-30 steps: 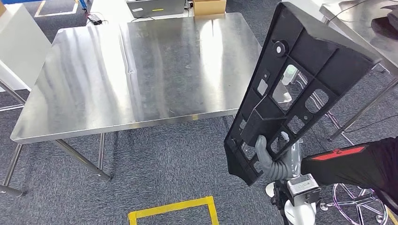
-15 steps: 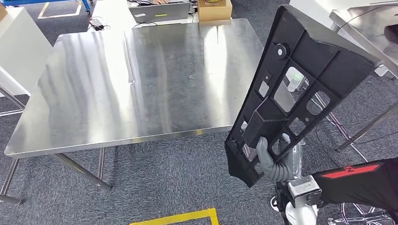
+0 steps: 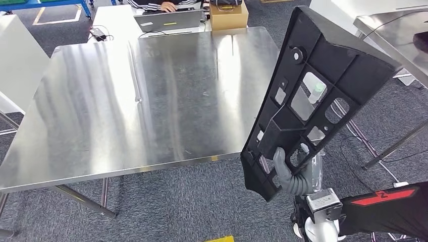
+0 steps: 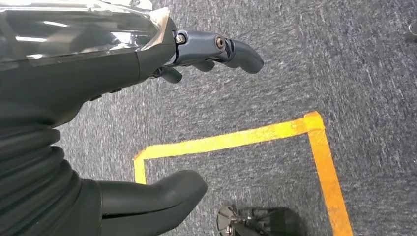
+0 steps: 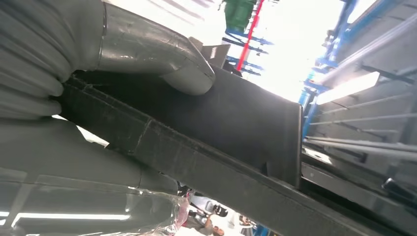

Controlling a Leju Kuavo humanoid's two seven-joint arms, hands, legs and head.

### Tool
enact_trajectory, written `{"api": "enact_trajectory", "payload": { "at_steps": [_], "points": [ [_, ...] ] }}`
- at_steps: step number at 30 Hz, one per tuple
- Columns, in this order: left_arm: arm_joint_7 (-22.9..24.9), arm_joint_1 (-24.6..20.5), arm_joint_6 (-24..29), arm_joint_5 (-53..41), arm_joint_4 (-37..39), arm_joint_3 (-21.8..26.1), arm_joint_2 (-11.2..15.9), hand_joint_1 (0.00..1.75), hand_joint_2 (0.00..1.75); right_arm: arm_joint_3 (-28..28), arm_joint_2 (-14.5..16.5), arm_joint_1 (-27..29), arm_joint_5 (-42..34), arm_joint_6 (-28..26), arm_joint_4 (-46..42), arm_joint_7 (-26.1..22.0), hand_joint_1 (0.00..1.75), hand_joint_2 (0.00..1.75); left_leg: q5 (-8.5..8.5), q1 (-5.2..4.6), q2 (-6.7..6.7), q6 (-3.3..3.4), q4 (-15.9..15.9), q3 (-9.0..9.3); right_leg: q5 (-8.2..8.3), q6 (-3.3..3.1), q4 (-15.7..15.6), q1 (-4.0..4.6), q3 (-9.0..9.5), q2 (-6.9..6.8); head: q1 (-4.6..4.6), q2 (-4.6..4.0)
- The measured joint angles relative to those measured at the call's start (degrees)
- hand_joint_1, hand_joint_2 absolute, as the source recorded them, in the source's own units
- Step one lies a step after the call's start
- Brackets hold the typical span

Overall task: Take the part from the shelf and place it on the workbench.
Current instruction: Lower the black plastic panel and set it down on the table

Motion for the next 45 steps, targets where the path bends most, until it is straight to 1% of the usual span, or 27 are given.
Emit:
{"api": "enact_trajectory", "payload": {
  "at_steps": [2, 5, 7, 8, 9, 10, 11, 13, 14, 16, 18, 20, 22, 23, 24, 26, 27, 30, 32, 34, 36, 37, 38, 39, 41, 43, 45],
  "points": [
    [0.08, 0.0, 0.04, 0.02, 0.0, 0.01, -0.01, 0.0, 1.75, 0.07, 0.01, -0.15, 3.07, -1.78, -0.02, -0.07, 1.75, 1.75, 0.04, 0.09, 0.05, 0.68, -0.62, 1.84, -0.6, 0.43, 2.52, 0.13, -0.5, -0.07, 0.12, -0.01],
    [0.12, -0.04, 0.03, 0.02, -0.01, 0.01, 0.07, 0.0, 1.75, 0.32, 0.01, -0.32, 6.3, -3.97, -0.01, 0.19, 1.75, 1.75, -0.85, 0.0, 0.0, 1.33, -0.72, 3.29, -3.82, 0.41, 12.28, -0.02, -6.86, -0.15, 0.32, 0.0],
    [0.1, 0.04, -0.02, 0.01, 0.01, 0.01, 0.04, 0.0, 1.75, 0.37, 0.01, -0.24, 7.07, -4.53, 0.0, 0.37, 1.75, 1.75, -1.73, -0.07, -0.23, 1.36, -0.69, 4.07, -5.36, 0.69, 15.15, -0.07, -10.52, -0.15, 0.37, 0.0],
    [0.09, 0.09, -0.07, 0.01, 0.01, 0.01, 0.02, 0.0, 1.75, 0.39, 0.0, -0.23, 7.2, -4.63, 0.01, 0.4, 1.75, 1.75, -2.24, -0.08, -0.37, 1.29, -0.68, 4.68, -4.7, 1.01, 13.67, -0.08, -10.88, -0.16, 0.36, 0.0],
    [0.09, 0.13, -0.11, 0.0, 0.01, 0.01, -0.01, 0.0, 1.75, 0.42, -0.01, -0.24, 7.27, -4.68, 0.0, 0.42, 1.75, 1.75, -2.8, -0.09, -0.48, 1.19, -0.68, 5.43, -2.83, 1.39, 10.48, -0.1, -10.37, -0.18, 0.37, 0.0],
    [0.09, 0.17, -0.15, 0.0, 0.01, 0.01, -0.02, 0.0, 1.75, 0.44, -0.01, -0.25, 7.3, -4.71, 0.01, 0.43, 1.75, 1.75, -3.38, -0.1, -0.55, 1.03, -0.69, 6.08, 0.04, 1.73, 6.77, -0.11, -9.43, -0.26, 0.4, 0.0],
    [0.08, 0.21, -0.19, 0.0, 0.01, 0.01, -0.01, 0.0, 1.75, 0.45, -0.01, -0.26, 7.31, -4.72, 0.01, 0.44, 1.75, 1.75, -4.02, -0.17, -0.63, 0.81, -0.67, 6.74, 2.3, 1.64, 3.57, -0.08, -8.66, -0.42, 0.34, 0.0],
    [0.05, 0.2, -0.22, 0.0, 0.01, 0.0, 0.0, 0.0, 1.75, 0.57, -0.01, -0.3, 7.38, -4.83, 0.02, 0.47, 1.75, 1.75, -4.99, -0.33, -0.62, 0.17, -0.54, 7.61, 4.69, 0.59, 0.65, 0.17, -7.81, -0.71, 0.32, 0.0],
    [0.02, 0.19, -0.23, 0.0, 0.01, 0.0, 0.0, 0.0, 1.75, 0.62, -0.01, -0.32, 7.66, -5.09, 0.0, 0.49, 1.75, 1.75, -5.22, -0.38, -0.57, -0.12, -0.33, 8.0, 4.43, -0.18, 0.46, 0.25, -7.69, -0.74, 0.3, 0.0],
    [-0.06, 0.16, -0.25, -0.01, -0.02, 0.0, 0.06, 0.0, 1.75, 0.73, 0.05, -0.31, 9.05, -6.2, -0.07, 0.55, 1.75, 1.75, -5.46, -0.33, -0.3, -0.7, 0.86, 8.02, 4.35, -1.12, 0.16, -0.21, -6.44, -0.61, 0.38, 0.0],
    [-0.13, 0.07, -0.24, -0.05, -0.03, -0.01, 0.05, 0.0, 1.75, 0.92, 0.22, -0.28, 11.04, -7.59, -0.19, 0.68, 1.75, 1.75, -6.25, -0.06, 0.12, -1.43, 4.99, 5.75, 3.95, -1.75, -0.05, -0.63, -5.12, -0.57, 0.18, 0.0],
    [-0.15, 0.05, -0.23, -0.14, -0.02, -0.02, -0.01, 0.0, 1.75, 1.33, 0.34, -0.19, 12.85, -8.62, -0.27, 0.99, 1.75, 1.75, -8.33, 0.49, 0.41, -2.26, 11.57, 1.07, 3.3, -2.15, -0.06, -0.63, -4.53, -0.56, -0.03, 0.0],
    [-0.16, 0.16, -0.23, -0.17, -0.02, -0.01, -0.01, 0.0, 1.75, 1.8, 0.37, 0.06, 14.52, -9.56, -0.28, 1.39, 1.75, 1.75, -10.15, 1.05, 0.54, -2.86, 15.16, -3.04, 2.45, -2.11, -0.06, -0.66, -3.76, -0.49, -0.03, 0.0],
    [-0.19, 0.22, -0.24, -0.16, -0.02, -0.01, 0.01, 0.0, 1.75, 2.02, 0.37, 0.17, 15.46, -10.11, -0.28, 1.63, 1.75, 1.75, -9.6, 1.25, 0.61, -3.02, 14.4, -3.84, 1.95, -1.98, -0.06, -0.71, -3.16, -0.46, -0.04, 0.0],
    [-0.22, 0.24, -0.24, -0.16, -0.02, 0.0, 0.03, 0.0, 1.75, 2.25, 0.36, 0.22, 16.52, -10.75, -0.28, 1.93, 1.75, 1.75, -7.72, 1.39, 0.69, -3.06, 11.9, -3.66, 1.41, -1.82, -0.07, -0.78, -2.49, -0.44, -0.04, 0.0],
    [-0.34, 0.29, -0.27, -0.17, -0.02, 0.01, 0.07, 0.0, 1.75, 2.79, 0.34, 0.09, 19.12, -12.28, -0.25, 2.87, 1.75, 1.75, -2.5, 1.38, 0.93, -2.72, 5.17, -1.93, 0.32, -1.36, -0.14, -0.83, -1.2, -0.46, -0.04, 0.0],
    [-0.43, 0.3, -0.31, -0.27, -0.02, 0.0, 0.08, 0.0, 1.75, 3.1, 0.29, -0.07, 21.05, -13.26, -0.21, 3.54, 1.75, 1.75, -1.25, 1.21, 1.02, -2.4, 2.92, -1.27, -0.16, -1.03, -0.29, -0.78, -0.79, -0.46, -0.08, 0.0],
    [-0.59, 0.38, -0.34, -0.56, -0.02, -0.01, 0.0, 0.0, 1.75, 3.97, -0.08, -0.67, 28.6, -16.53, 0.14, 6.0, 1.75, 1.75, -0.89, 0.69, 0.91, -1.04, 1.01, -0.28, -0.51, 0.3, -0.65, -0.3, 0.53, -0.46, -0.13, 0.0],
    [-0.77, 0.46, -0.25, -0.6, -0.02, -0.01, -0.13, 0.0, 1.75, 4.48, -0.6, -1.19, 33.73, -18.49, 0.67, 7.63, 1.75, 1.75, -0.02, 0.82, 0.83, -0.23, 0.3, 0.98, -1.03, 0.87, 0.73, -0.19, 0.85, -0.48, -0.08, 0.0],
    [-1.1, 0.44, -0.16, -0.62, -0.03, -0.01, -0.21, 0.0, 1.75, 5.04, -1.2, -2.33, 39.02, -20.22, 1.79, 9.63, 1.75, 1.75, 0.11, 0.93, 0.83, 0.14, 0.05, 1.79, -2.78, 0.68, 6.01, -0.31, -2.23, -0.52, 0.07, 0.0],
    [-1.45, 0.45, -0.22, -0.73, -0.03, -0.01, -0.25, 0.0, 1.75, 5.67, -1.93, -3.82, 43.56, -21.1, 3.61, 11.86, 1.75, 1.75, -0.12, 0.87, 0.69, 0.44, 0.04, 1.85, -5.42, 0.27, 13.26, -0.32, -7.36, -0.53, 0.22, 0.0],
    [-1.6, 0.47, -0.34, -0.84, -0.03, -0.02, -0.3, 0.0, 1.75, 6.03, -2.41, -4.78, 45.61, -21.03, 4.84, 13.17, 1.75, 1.75, -0.31, 0.83, 0.59, 0.55, 0.04, 1.95, -6.48, 0.24, 15.22, -0.31, -9.35, -0.53, 0.23, 0.0],
    [-1.71, 0.48, -0.52, -0.94, -0.02, -0.02, -0.35, 0.0, 1.75, 6.5, -3.01, -6.16, 47.79, -20.72, 6.49, 14.69, 1.75, 1.75, -0.52, 0.8, 0.51, 0.58, 0.04, 2.14, -6.57, 0.48, 15.19, -0.29, -10.44, -0.53, 0.25, 0.0],
    [-1.76, 0.47, -0.67, -1.02, -0.02, -0.02, -0.4, 0.0, 1.75, 7.02, -3.66, -7.87, 49.84, -20.31, 8.43, 16.21, 1.75, 1.75, -0.71, 0.77, 0.44, 0.54, 0.05, 2.39, -5.29, 0.92, 13.13, -0.28, -10.53, -0.53, 0.26, 0.0],
    [-1.79, 0.37, -0.91, -1.11, -0.02, -0.04, -0.45, 0.0, 1.75, 7.99, -4.99, -11.64, 52.82, -19.72, 12.66, 18.54, 1.75, 1.75, -1.09, 0.66, 0.33, 0.28, 0.11, 2.93, 0.05, 1.93, 5.62, -0.29, -9.01, -0.59, 0.28, 0.0],
    [-1.83, 0.31, -1.07, -1.22, -0.02, -0.07, -0.42, 0.0, 1.75, 8.76, -5.98, -14.81, 55.01, -19.67, 16.24, 20.05, 1.75, 1.75, -1.51, 0.46, 0.18, -0.25, 0.12, 3.02, 3.2, 1.32, 0.92, -0.18, -7.83, -0.76, 0.31, 0.0],
    [-1.88, 0.34, -1.31, -1.53, -0.01, -0.1, -0.35, 0.0, 1.75, 9.78, -6.98, -18.23, 59.45, -19.75, 20.17, 22.5, 1.75, 1.75, -1.56, 0.28, 0.2, -0.84, 0.6, 2.88, 4.28, -0.09, 0.43, -0.3, -7.71, -0.73, 0.28, 0.0]
  ]
}}
